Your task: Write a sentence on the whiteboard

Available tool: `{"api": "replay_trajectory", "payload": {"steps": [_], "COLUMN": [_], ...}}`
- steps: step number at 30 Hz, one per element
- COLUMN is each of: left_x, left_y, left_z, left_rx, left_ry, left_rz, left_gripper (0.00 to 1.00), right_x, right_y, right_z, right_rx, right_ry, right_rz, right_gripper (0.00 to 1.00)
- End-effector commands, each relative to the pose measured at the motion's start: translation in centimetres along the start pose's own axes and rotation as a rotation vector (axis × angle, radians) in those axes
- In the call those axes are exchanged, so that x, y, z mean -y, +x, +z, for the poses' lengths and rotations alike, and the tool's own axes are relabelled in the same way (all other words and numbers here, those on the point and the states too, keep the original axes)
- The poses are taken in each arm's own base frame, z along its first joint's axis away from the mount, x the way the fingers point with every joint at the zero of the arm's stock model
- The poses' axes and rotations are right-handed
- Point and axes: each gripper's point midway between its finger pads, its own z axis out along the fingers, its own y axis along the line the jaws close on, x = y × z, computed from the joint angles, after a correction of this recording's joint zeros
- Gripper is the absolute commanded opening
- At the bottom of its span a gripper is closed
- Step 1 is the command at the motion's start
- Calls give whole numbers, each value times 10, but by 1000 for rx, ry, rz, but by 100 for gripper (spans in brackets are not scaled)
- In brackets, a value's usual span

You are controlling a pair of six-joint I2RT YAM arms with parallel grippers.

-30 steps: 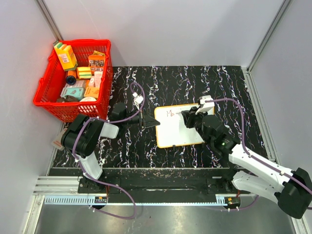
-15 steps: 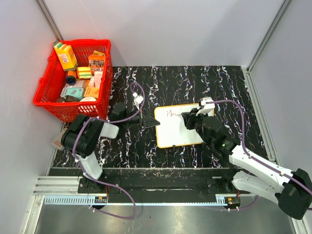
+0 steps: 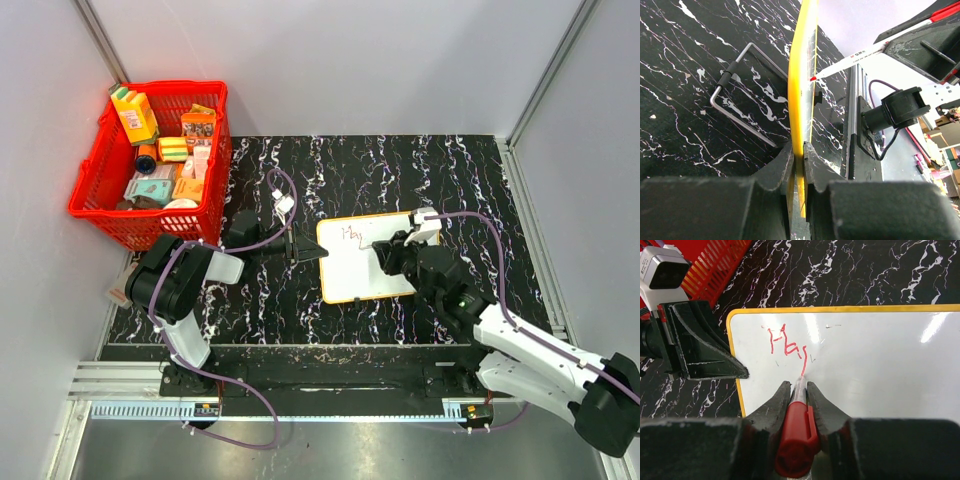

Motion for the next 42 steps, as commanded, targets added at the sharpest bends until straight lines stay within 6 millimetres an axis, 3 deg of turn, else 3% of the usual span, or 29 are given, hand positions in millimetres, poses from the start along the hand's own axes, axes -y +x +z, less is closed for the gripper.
{"api": "replay_trajectory", "payload": {"steps": [1,8,16,29,38,42], "left_x": [10,9,10,10,9,10], "left_y": [-9,-8,-8,-8,-8,-8], "left_z": [2,2,3,2,2,3], "left_rx": [25,24,23,21,22,21], "left_ry": [52,50,52,55,54,56], "left_rz": [115,111,112,110,110,112], "left_gripper": [0,0,0,0,0,0], "right_x": [-2,-11,-12,-1,8,9], "right_y": [-8,-49,-65,-57,-62,-54], "right_z": [-4,-5,7,20,15,14], "right_rx": [23,127,161,142,170,144], "right_ry": [-11,-15,24,74,104,93], "right_rz": [23,26,-6,-26,-7,-8], "right_gripper": [0,0,0,0,0,0]}}
